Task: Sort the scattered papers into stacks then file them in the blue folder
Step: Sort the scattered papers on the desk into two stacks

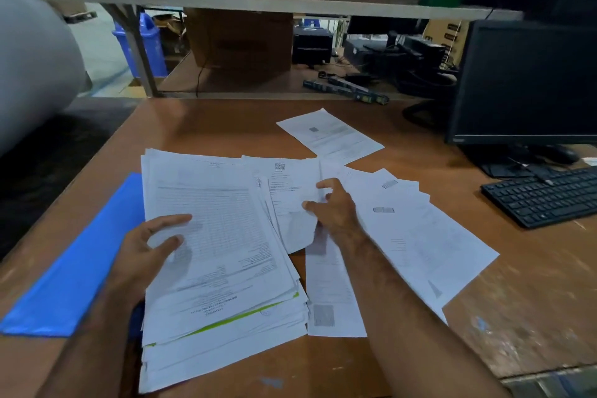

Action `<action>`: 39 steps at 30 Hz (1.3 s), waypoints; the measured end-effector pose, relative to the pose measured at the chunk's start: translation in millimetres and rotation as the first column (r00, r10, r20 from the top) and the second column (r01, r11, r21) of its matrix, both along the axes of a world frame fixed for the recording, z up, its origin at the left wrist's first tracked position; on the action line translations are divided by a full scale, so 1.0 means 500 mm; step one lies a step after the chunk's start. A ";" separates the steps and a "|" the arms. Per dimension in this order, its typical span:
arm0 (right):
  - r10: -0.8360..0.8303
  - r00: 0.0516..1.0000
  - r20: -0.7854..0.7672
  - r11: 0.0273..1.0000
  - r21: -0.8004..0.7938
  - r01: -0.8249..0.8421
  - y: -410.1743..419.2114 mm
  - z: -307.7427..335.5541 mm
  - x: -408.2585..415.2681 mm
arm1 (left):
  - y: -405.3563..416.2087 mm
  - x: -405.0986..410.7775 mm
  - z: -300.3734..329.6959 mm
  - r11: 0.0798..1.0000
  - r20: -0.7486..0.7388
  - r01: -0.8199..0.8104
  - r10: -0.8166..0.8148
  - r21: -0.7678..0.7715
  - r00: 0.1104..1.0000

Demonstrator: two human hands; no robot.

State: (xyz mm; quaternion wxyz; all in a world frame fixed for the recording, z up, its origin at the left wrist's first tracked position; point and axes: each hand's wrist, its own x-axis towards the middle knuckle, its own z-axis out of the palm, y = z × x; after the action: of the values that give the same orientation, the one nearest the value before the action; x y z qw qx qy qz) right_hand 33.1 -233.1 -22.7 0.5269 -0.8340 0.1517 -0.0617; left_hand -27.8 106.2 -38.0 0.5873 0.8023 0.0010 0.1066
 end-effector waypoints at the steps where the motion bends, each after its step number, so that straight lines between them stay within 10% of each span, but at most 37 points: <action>1: 0.057 0.998 -0.021 0.998 0.042 -0.056 0.000 -0.001 0.004 | 0.000 0.001 0.000 1.000 -0.001 -0.002 0.002 0.007 1.000; 8: 0.254 0.965 0.065 0.966 -0.059 -0.250 -0.039 0.059 -0.020 | -0.001 0.000 0.000 0.999 0.012 0.028 -0.028 -0.019 1.000; 21: 0.127 0.877 0.463 0.631 0.644 -0.432 -0.148 0.180 -0.145 | -0.009 0.002 0.034 0.983 -0.094 0.185 -0.186 -0.023 0.978; 27: 0.458 0.879 0.132 0.872 0.126 -0.473 -0.048 0.112 -0.132 | -0.030 -0.006 0.043 0.975 -0.057 0.150 -0.162 -0.164 0.985; 34: 0.538 0.843 -0.009 0.795 -0.326 -0.511 0.053 0.033 -0.095 | -0.040 -0.026 0.062 0.985 -0.009 0.121 -0.123 -0.121 0.992; 39: 0.591 0.802 0.086 0.769 -0.359 -0.529 0.089 0.004 -0.080 | -0.039 -0.024 0.063 0.989 -0.025 0.141 -0.142 -0.048 0.990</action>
State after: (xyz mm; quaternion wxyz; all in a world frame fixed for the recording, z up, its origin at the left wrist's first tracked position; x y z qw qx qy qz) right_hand -6.8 -188.7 -20.9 0.3922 -0.9042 -0.1688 -0.0054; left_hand -39.6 86.6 -6.5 0.6119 0.7879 -0.0453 0.0533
